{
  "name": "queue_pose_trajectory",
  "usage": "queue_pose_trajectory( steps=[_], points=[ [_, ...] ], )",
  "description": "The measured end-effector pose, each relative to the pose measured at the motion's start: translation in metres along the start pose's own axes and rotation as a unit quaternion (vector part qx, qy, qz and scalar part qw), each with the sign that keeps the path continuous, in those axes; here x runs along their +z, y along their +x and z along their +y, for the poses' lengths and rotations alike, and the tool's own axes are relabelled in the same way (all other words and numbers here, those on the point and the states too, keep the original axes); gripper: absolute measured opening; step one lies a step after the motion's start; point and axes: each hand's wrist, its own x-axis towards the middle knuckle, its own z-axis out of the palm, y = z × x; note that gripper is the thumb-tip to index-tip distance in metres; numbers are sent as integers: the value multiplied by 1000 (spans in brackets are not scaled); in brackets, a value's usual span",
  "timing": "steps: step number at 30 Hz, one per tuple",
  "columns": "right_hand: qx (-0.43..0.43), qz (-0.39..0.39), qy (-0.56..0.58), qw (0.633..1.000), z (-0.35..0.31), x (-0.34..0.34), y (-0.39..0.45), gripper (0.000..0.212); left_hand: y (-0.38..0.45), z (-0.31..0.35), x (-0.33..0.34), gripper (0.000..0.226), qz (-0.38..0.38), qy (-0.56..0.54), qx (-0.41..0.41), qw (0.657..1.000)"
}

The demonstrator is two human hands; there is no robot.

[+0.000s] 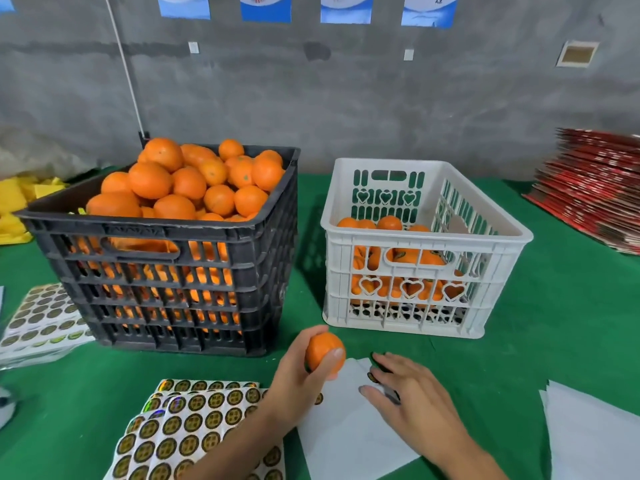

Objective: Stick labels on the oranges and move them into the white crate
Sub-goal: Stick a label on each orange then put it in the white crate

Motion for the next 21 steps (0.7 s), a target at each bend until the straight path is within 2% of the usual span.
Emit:
queue_pose_trajectory(
  steps=[8, 11, 14, 16, 19, 21],
  points=[
    [99, 79, 167, 978, -4, 8, 7, 17, 1, -4, 1, 55, -8, 1, 3, 1000],
    [90, 89, 129, 983, -1, 11, 10, 21, 3, -9, 1, 59, -11, -3, 5, 1000],
    [65, 58, 59, 994, 1, 10, 11, 55, 4, -8, 1, 57, -14, -2, 9, 1000],
    [44, 56, 21, 997, 2, 10, 10, 63, 2, -6, 1, 59, -11, 11, 5, 1000],
    [7, 69, -39, 997, -3, 9, 6, 46, -1, -2, 0, 60, -8, 14, 1, 1000],
    [-9, 110, -55, 992, -6, 10, 4, 31, -2, -1, 0, 59, -7, 22, 0, 1000]
  ],
)
